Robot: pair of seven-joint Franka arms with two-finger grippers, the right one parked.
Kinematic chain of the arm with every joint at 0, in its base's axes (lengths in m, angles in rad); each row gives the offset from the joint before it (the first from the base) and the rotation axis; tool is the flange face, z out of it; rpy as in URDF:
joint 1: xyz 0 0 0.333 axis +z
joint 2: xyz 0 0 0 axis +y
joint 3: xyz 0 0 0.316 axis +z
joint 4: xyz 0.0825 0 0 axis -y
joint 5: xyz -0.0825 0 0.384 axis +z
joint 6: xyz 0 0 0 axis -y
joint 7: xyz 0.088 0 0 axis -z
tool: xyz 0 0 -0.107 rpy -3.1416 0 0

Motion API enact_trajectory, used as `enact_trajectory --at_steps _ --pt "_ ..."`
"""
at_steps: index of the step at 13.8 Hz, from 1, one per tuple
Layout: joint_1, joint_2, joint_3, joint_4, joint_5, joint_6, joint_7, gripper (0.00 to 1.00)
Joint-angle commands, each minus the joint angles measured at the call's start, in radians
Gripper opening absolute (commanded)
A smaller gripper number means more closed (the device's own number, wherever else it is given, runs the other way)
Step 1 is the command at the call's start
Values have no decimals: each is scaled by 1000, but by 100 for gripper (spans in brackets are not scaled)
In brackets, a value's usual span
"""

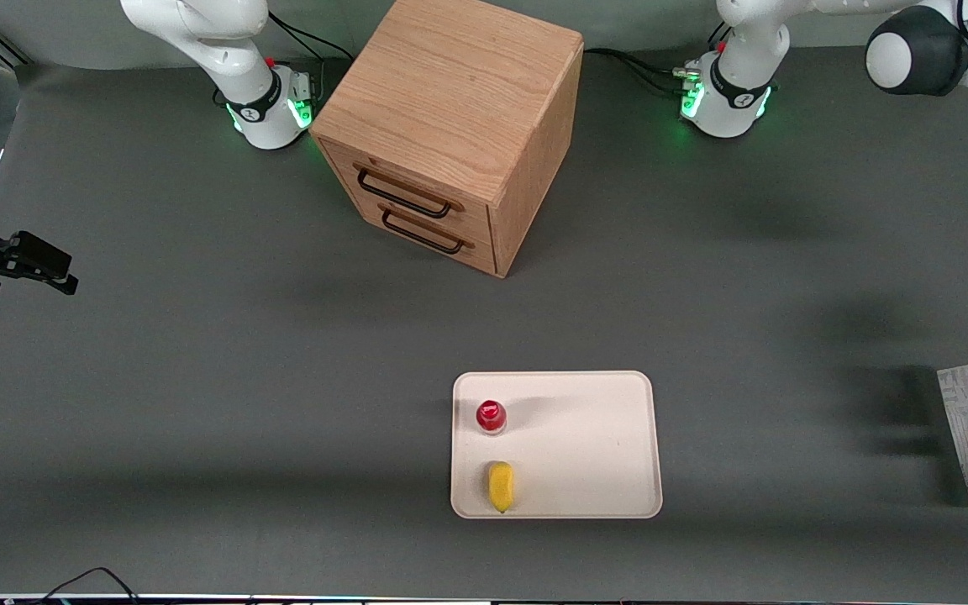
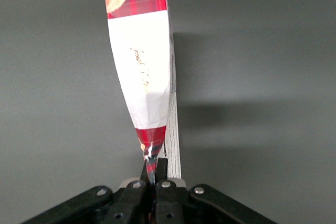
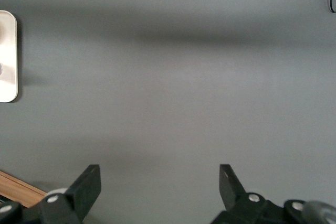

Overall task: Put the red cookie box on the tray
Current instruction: 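Lift the red cookie box and carry it over the white tray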

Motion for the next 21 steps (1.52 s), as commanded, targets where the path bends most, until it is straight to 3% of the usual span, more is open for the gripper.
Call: enact_trajectory --at_steps 1,4,8,10,13,16,18,21 --pt "-63 -53 3 82 -3 -161 -183 0" --pt "-151 -119 -78 90 47 -255 -450 0" --pt "-171 -124 -369 82 320 -330 -714 0" --pt "-178 -116 -467 80 359 -332 -725 0" --pt "-223 -98 -538 79 358 -316 -725 0" --pt "-287 -47 -546 67 365 -274 -809 0" --pt "-326 -7 -551 44 422 -185 -933 0" --pt "-352 43 -557 42 457 -131 -968 0"
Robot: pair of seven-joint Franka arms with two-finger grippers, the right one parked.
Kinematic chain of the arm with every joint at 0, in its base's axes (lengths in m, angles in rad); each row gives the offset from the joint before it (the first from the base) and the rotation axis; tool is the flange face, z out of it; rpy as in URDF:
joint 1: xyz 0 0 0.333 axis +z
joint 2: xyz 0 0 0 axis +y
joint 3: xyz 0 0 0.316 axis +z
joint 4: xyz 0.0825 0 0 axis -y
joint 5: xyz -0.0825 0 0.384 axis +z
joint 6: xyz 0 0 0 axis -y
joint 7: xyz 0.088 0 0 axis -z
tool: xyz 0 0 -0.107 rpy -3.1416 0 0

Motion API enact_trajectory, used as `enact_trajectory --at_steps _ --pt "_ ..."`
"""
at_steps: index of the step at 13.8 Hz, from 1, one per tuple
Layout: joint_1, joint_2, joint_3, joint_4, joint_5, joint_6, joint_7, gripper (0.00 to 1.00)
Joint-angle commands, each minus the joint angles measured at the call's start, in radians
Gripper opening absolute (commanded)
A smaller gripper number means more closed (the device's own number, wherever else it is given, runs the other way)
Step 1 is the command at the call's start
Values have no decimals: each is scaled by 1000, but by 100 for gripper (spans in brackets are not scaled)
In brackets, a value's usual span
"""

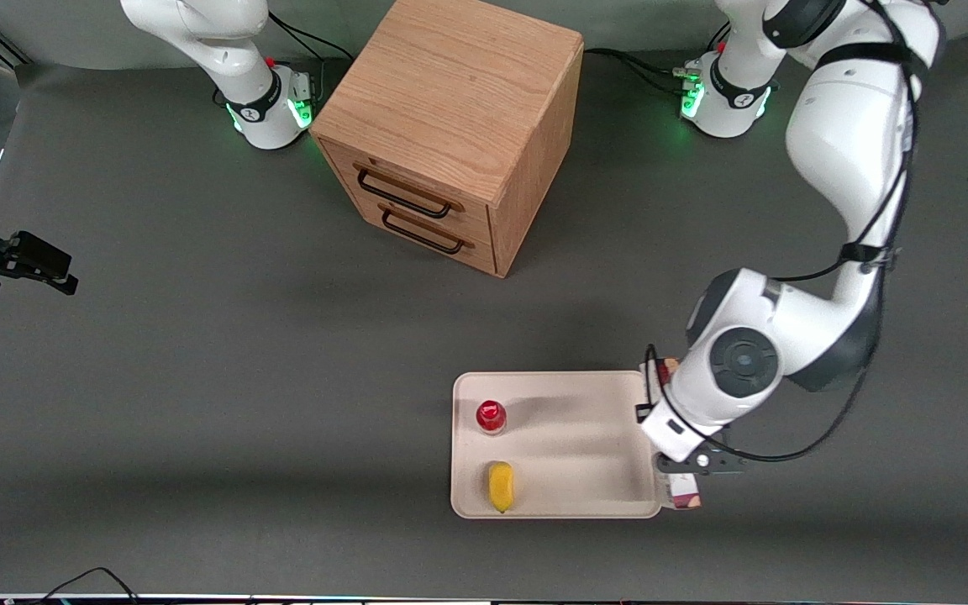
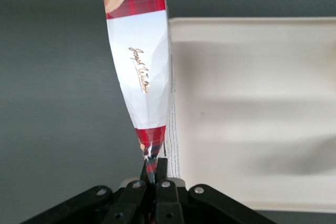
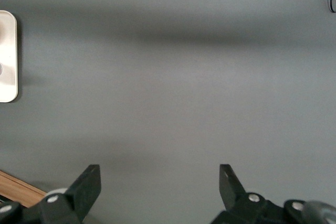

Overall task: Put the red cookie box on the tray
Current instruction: 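Lower the red cookie box onto the tray beside the apple and release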

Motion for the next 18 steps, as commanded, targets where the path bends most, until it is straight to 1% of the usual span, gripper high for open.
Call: enact_trajectory --at_steps 1,3,9,10,11,12,13,14,15,16,17,18 --pt "-6 27 -7 7 55 33 -38 0" --pt "-9 44 -7 7 74 60 -35 0" --pt "-11 65 -7 7 75 121 -38 0" --pt "-11 70 -7 7 75 121 -38 4" --pt "-10 71 -7 6 75 133 -38 12" --pt "-9 73 -7 6 75 139 -38 32" --pt "-9 73 -7 6 75 139 -39 45" --pt "-9 73 -7 4 75 141 -41 74" --pt "-9 73 -7 3 75 141 -52 78" --pt "-8 73 -7 3 80 141 -50 95" --pt "-6 71 -7 3 94 138 -49 100" --pt "-2 64 -7 4 94 118 -49 100"
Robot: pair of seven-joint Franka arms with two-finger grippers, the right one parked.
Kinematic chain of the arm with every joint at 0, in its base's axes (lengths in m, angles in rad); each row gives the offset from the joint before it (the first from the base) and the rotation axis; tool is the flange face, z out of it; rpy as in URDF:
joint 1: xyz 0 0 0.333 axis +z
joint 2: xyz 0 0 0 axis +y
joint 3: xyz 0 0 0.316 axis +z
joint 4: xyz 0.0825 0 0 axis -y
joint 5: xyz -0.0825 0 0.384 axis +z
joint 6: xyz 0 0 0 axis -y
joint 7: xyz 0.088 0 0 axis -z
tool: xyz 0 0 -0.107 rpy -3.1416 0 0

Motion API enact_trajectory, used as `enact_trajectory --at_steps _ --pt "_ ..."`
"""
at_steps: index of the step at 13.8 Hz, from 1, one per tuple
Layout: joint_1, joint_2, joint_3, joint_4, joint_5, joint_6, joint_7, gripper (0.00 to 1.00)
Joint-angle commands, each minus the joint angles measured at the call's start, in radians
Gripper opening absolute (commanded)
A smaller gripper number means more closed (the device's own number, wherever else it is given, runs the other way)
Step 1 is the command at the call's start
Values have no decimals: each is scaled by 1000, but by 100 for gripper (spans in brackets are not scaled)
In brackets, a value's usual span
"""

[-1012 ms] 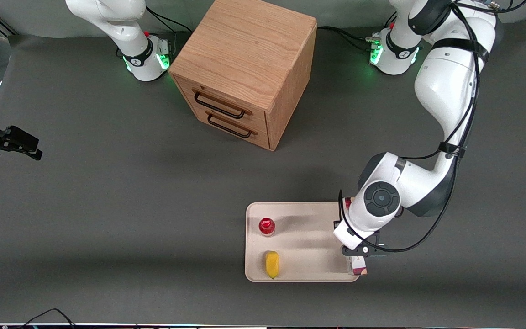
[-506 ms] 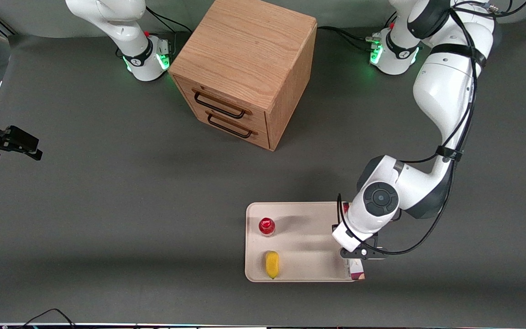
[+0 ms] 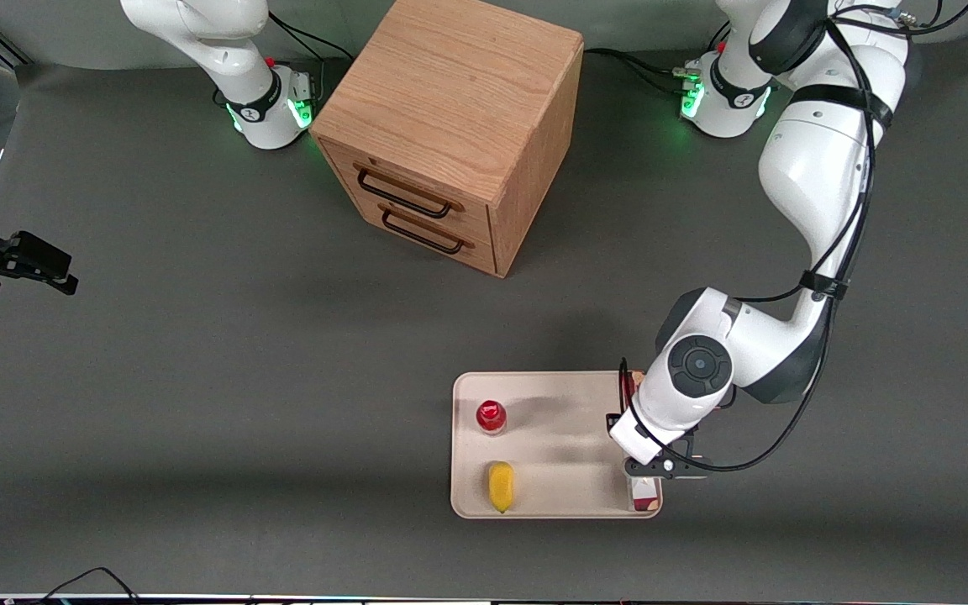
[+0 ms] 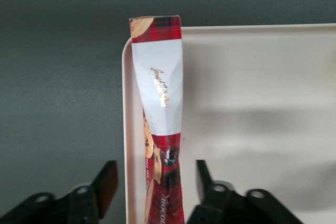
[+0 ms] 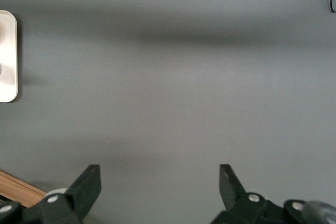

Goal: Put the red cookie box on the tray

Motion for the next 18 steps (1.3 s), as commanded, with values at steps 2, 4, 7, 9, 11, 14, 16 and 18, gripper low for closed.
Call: enact_trajectory --at_steps 2,4,7,9,11,14,16,18 --pt "27 -43 -8 17 20 -107 -20 100" --pt "63 -81 -37 19 19 -167 -14 100" --pt "117 -156 -20 48 -69 -280 62 100" --pt "122 -228 76 84 -179 -366 237 100" --pt "122 -325 209 77 -302 -389 369 100" --pt "131 -400 332 74 -443 -466 569 100" --pt "128 -435 383 74 -448 -521 644 100" --pt "129 -448 405 77 -448 -532 640 100"
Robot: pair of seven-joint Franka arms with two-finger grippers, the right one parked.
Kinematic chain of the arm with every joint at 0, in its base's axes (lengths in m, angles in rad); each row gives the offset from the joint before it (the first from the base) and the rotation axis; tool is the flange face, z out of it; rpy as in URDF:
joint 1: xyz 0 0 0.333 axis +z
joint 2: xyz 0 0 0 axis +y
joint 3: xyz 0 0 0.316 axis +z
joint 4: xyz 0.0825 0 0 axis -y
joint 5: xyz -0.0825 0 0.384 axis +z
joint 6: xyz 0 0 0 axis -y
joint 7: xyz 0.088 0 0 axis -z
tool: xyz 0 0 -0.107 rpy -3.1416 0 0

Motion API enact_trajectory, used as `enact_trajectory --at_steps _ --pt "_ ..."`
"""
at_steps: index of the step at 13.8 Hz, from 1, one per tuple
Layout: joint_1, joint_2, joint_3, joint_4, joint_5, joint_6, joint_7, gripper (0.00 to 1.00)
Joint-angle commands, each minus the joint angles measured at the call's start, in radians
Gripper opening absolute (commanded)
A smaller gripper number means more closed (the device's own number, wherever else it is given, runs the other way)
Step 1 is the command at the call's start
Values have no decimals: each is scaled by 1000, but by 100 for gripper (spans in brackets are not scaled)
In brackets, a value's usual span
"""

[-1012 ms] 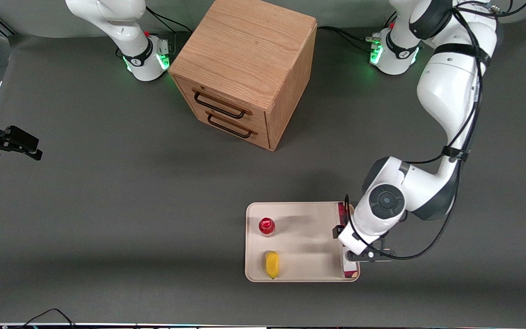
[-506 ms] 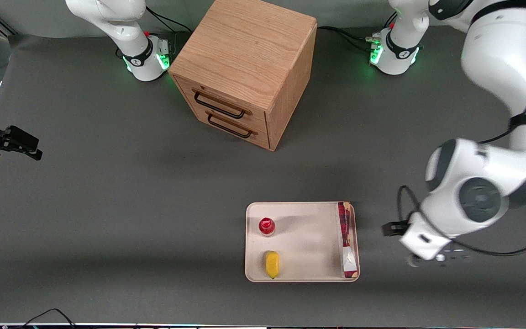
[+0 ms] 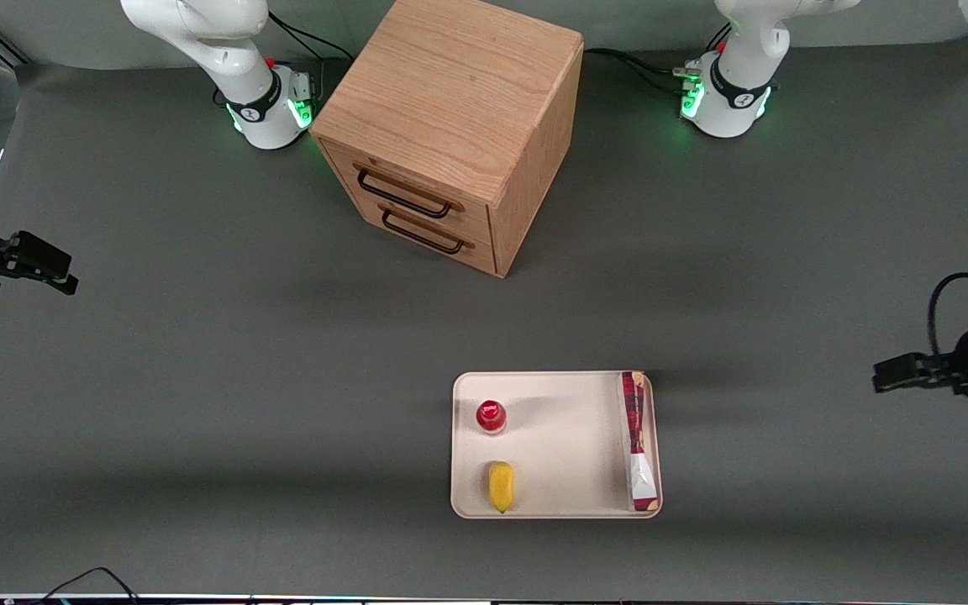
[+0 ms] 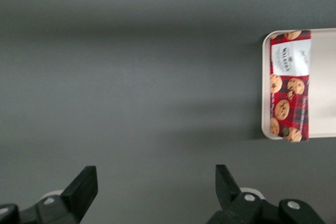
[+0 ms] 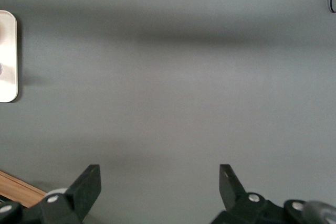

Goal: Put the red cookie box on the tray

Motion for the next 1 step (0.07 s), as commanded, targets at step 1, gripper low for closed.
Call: enact_trajectory --at_steps 1 --pt "-14 -30 29 -24 -9 -15 27 100"
